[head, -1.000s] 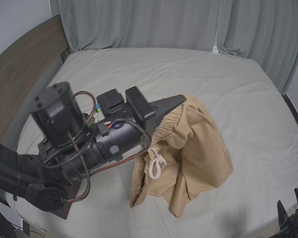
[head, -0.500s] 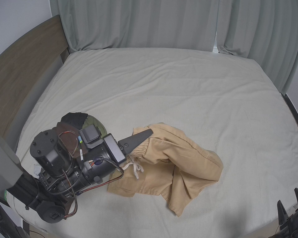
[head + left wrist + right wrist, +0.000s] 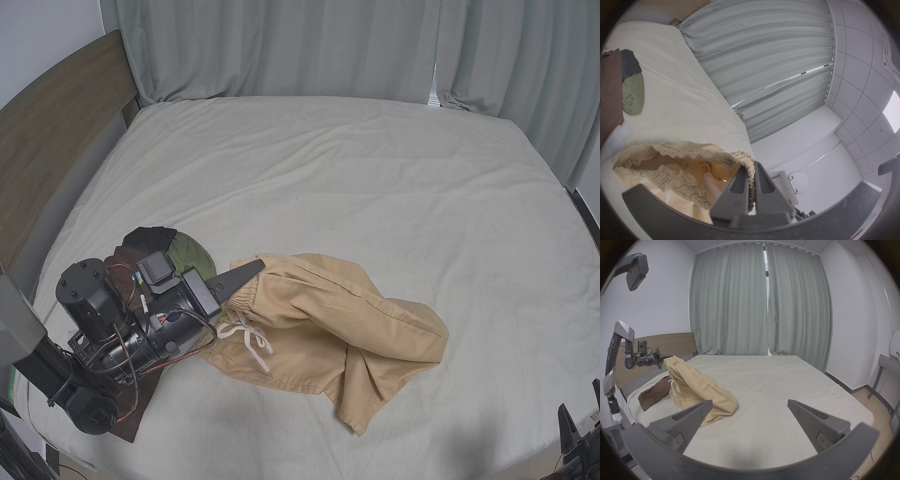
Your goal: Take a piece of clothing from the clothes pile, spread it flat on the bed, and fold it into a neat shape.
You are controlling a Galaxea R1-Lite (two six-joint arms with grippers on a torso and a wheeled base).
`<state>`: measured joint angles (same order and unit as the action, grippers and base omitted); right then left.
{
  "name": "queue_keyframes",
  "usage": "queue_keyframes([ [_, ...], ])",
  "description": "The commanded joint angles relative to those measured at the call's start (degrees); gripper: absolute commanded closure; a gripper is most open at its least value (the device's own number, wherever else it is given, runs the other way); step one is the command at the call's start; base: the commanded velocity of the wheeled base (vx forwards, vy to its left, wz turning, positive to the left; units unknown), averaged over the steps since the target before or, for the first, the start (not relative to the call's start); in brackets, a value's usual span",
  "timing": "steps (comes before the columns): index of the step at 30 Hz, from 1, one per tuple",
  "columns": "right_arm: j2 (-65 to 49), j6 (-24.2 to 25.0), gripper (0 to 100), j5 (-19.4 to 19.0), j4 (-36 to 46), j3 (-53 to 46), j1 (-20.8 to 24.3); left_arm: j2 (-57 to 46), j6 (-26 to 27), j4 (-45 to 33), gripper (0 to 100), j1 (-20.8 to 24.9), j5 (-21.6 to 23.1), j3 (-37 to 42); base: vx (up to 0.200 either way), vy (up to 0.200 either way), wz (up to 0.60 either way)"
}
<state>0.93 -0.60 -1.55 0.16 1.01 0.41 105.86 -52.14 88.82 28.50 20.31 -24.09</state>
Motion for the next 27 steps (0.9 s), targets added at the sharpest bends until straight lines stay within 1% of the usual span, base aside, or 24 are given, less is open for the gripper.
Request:
queue_keyframes([
  [1,-0.93,-0.02,0,-0.03,0.02,-0.92,0.02,0.22,0.11,0.04,100,-2.05,0.34,-0.17,0.000,0.000,0.00],
  [4,-0.93,-0.02,0,-0.03,0.02,-1.01,0.02,0.84,0.46,0.04,100,-3.98,0.61,-0.08,0.000,0.000,0.00],
  [9,-0.93,-0.02,0,-0.03,0.02,-0.92,0.02,2.77,4.59,0.04,100,-7.76,3.16,0.89,0.000,0.000,0.00],
  [12,-0.93,-0.11,0,-0.03,0.02,-0.92,0.02,4.18,6.00,0.21,100,-8.73,4.12,1.24,0.000,0.000,0.00],
  [14,-0.93,-0.11,0,-0.03,0.02,-0.92,0.02,5.14,7.40,0.21,100,-10.22,4.92,0.62,0.000,0.000,0.00],
  [21,-0.93,-0.11,0,-0.03,0.02,-0.92,0.11,5.67,8.46,0.21,100,-12.42,5.62,0.18,0.000,0.000,0.00],
  [27,-0.93,-0.28,0,-0.03,0.02,-0.92,0.11,6.02,10.22,0.21,100,-15.23,6.67,-0.08,0.000,0.000,0.00],
])
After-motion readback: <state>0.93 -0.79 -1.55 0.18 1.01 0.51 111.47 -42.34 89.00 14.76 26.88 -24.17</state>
